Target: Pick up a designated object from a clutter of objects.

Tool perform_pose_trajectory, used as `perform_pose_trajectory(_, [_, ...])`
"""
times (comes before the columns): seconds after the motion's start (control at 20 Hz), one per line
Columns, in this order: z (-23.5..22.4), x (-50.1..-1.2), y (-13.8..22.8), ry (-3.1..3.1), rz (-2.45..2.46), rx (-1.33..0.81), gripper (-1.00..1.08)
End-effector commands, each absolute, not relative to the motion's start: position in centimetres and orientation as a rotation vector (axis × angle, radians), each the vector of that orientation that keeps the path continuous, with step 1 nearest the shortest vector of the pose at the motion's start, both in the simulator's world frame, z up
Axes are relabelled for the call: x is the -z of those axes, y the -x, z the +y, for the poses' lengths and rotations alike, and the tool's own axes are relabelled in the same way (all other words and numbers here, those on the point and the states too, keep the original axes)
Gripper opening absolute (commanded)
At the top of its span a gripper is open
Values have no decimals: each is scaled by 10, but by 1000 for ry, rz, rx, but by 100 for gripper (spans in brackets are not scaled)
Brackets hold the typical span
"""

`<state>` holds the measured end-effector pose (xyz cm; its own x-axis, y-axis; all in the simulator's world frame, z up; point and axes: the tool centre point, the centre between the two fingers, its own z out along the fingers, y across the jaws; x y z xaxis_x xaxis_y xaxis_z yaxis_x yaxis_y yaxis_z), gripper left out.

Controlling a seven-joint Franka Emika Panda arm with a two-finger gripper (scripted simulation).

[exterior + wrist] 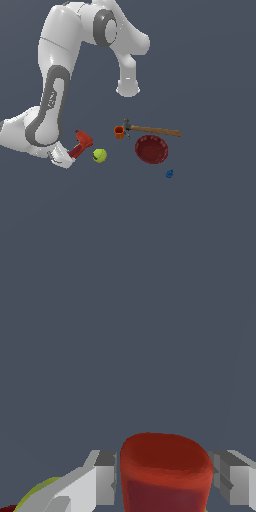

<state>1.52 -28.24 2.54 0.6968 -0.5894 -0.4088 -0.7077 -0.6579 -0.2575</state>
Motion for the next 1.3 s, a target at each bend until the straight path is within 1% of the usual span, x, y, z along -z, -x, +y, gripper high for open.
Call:
perform_pose_trajectory(0.0, [-282,-28,-15,2509,1007,-408,-100])
perform_pose_trajectory(0.3, [-276,-48,-16,2509,1007,-408,-100])
perform_pose_trajectory(0.55, [-265,-81,-16,2509,1007,-410,-100])
perform_pose_trajectory(0.75, [-253,-120,-17,2509,1006,-411,-100])
perform_pose_trajectory(1.25, [-218,-238,-21,2510,1005,-415,-100])
